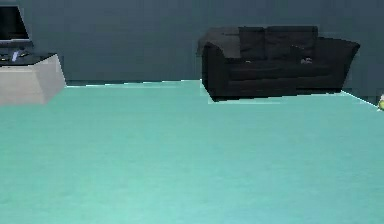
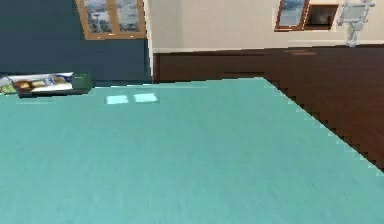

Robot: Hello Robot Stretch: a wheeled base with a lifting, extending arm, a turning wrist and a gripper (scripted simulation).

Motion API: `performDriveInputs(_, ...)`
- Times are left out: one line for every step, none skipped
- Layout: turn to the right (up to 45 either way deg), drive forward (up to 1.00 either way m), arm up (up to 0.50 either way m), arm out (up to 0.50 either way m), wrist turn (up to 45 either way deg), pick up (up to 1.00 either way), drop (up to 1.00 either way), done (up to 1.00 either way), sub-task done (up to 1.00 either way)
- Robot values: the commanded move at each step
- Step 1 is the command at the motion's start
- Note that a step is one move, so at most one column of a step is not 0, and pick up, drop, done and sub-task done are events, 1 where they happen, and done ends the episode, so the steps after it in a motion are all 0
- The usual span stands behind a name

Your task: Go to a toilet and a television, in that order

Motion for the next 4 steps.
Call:
performDriveInputs(-42.0,0.00,0.00,0.00,0.0,0.00,0.00,0.00,0.00)
performDriveInputs(0.0,1.00,0.00,0.00,0.0,0.00,0.00,0.00,0.00)
performDriveInputs(0.0,1.00,0.00,0.00,0.0,0.00,0.00,0.00,0.00)
performDriveInputs(0.0,1.00,0.00,0.00,0.0,0.00,0.00,0.00,0.00)
